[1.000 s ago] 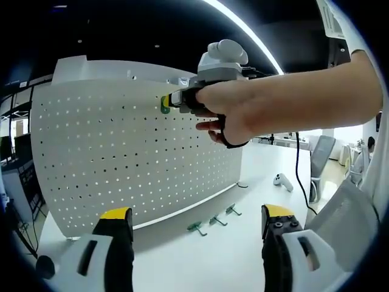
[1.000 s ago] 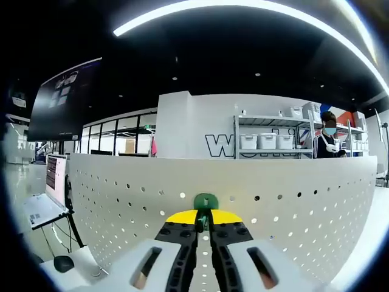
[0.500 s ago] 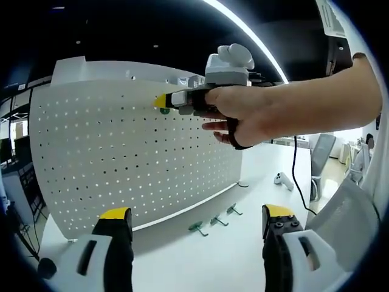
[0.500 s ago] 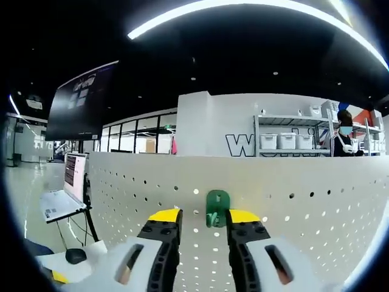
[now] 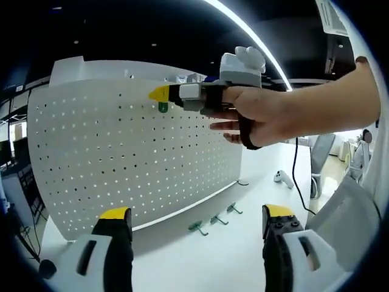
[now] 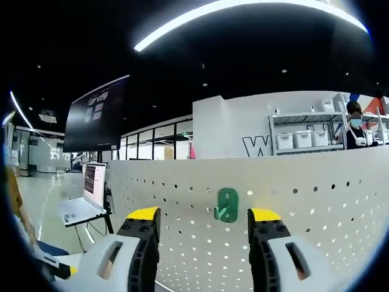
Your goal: Insert the hook assembly into the mounting plate slot until the hook locks in place.
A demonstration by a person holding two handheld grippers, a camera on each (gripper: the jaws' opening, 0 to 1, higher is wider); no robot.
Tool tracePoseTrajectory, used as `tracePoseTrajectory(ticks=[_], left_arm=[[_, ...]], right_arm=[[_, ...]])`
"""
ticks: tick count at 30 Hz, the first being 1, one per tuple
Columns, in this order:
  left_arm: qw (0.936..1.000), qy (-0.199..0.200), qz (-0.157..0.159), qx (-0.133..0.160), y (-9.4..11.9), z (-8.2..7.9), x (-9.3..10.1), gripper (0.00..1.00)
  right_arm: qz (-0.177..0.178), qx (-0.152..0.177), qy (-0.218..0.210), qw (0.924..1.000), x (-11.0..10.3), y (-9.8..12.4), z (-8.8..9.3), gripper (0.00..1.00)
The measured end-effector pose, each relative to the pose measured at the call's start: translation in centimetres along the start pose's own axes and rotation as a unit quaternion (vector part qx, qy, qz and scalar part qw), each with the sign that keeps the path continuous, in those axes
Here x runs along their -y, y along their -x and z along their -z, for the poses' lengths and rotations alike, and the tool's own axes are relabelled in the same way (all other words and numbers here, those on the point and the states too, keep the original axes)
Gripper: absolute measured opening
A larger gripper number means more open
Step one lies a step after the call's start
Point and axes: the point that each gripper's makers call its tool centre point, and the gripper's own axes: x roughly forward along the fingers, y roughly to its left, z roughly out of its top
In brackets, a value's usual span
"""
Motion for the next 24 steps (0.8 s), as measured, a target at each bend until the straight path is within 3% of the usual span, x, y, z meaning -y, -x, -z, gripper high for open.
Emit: tracePoseTrajectory(ticks=[7,24], left_arm=[[1.0000,0.000,0.000,-0.001,-0.2,0.0,-0.1,0.91],[1.0000,-0.006,0.005,-0.004,-0.4,0.0,0.2,0.91]], right_arm=[[-0.028,0.008,0.003,0.9996,-0.8,0.6,-0.2,0.68],[-0.044,0.000,0.024,0.9988,-0.1,2.9,0.8,0.66]])
